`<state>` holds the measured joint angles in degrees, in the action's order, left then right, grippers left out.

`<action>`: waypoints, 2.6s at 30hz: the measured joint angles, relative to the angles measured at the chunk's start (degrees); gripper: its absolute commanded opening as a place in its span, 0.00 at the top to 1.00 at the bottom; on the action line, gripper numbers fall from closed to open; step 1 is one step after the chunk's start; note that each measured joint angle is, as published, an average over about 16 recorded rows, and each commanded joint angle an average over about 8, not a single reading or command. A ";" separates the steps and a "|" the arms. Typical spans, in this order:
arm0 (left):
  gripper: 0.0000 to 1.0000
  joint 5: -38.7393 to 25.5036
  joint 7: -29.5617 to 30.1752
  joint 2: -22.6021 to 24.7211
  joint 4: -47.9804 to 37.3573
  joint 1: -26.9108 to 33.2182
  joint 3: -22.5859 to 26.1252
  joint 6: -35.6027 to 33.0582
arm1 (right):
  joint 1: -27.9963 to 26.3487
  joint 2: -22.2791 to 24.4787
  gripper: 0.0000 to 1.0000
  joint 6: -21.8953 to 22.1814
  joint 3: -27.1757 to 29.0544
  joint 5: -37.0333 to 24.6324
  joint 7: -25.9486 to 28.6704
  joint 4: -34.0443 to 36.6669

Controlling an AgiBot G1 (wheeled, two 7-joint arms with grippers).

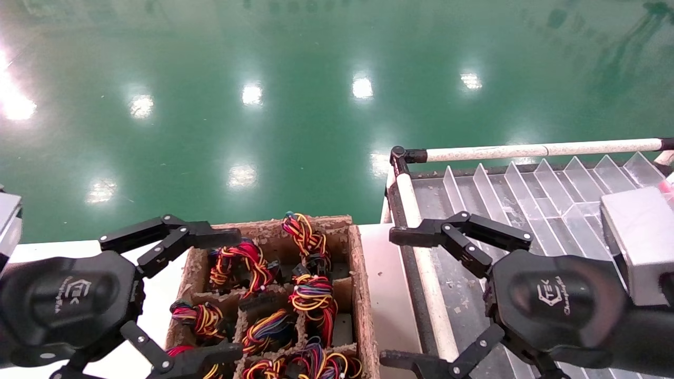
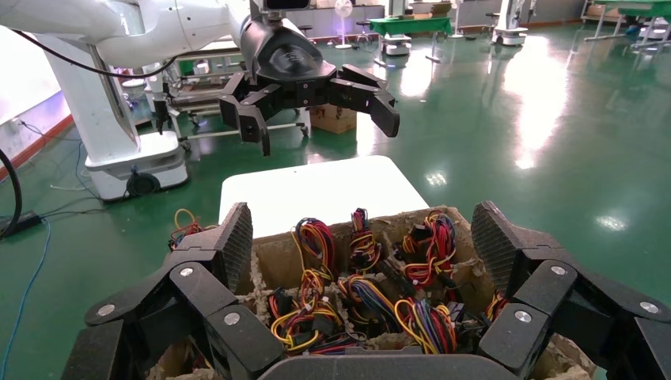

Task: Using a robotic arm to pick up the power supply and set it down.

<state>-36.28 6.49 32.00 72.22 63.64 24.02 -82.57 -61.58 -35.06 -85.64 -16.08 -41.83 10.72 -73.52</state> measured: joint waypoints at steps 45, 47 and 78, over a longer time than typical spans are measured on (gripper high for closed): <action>1.00 0.00 0.00 0.00 0.00 0.00 0.00 0.00 | -0.15 -0.57 0.00 0.22 -0.55 -0.80 0.09 0.16; 1.00 0.00 0.00 0.00 0.00 0.00 0.00 0.00 | -0.40 -1.09 0.00 0.39 -1.00 -1.52 0.09 0.44; 1.00 0.00 -0.01 0.00 -0.01 0.01 0.01 -0.01 | -17.80 -23.96 1.00 -4.40 -15.87 -22.26 -18.40 39.71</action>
<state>-36.28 6.48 32.00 72.21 63.64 24.03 -82.58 -79.38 -59.02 -90.03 -31.95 -64.09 -7.68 -33.80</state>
